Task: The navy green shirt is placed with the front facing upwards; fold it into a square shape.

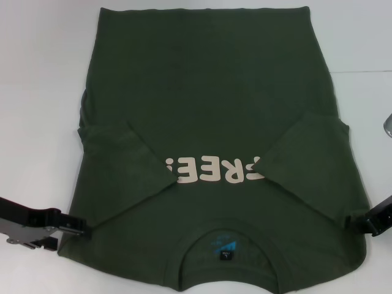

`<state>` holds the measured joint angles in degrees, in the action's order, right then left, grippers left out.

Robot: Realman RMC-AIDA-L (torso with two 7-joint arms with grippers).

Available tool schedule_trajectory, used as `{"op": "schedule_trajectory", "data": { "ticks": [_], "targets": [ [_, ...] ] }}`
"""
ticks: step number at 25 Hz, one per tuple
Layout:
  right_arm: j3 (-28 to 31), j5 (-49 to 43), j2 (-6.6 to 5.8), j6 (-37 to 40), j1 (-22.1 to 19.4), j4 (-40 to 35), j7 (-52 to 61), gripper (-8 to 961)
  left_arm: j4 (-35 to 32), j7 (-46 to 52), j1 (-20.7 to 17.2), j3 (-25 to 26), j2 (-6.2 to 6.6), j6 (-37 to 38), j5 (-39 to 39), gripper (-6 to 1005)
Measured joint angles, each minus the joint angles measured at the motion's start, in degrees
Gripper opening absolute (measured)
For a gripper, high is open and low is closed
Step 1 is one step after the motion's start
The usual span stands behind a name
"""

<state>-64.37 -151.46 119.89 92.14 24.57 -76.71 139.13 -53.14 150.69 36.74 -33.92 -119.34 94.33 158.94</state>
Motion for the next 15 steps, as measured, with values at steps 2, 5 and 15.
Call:
{"op": "schedule_trajectory", "data": {
  "ticks": [2, 5, 15],
  "targets": [
    [-0.01, -0.05, 0.00, 0.06, 0.10, 0.00, 0.00, 38, -0.02, 0.00, 0.00, -0.03, 0.00, -0.05, 0.05, 863],
    [-0.03, -0.11, 0.00, 0.18, 0.17, 0.00, 0.00, 38, 0.02, -0.03, 0.00, -0.03, -0.01, -0.10, 0.10, 862],
    [-0.06, -0.15, 0.00, 0.40, 0.31, -0.01, 0.02, 39, 0.46, -0.05, 0.00, -0.17, -0.15, -0.15, 0.15, 859]
  ]
}}
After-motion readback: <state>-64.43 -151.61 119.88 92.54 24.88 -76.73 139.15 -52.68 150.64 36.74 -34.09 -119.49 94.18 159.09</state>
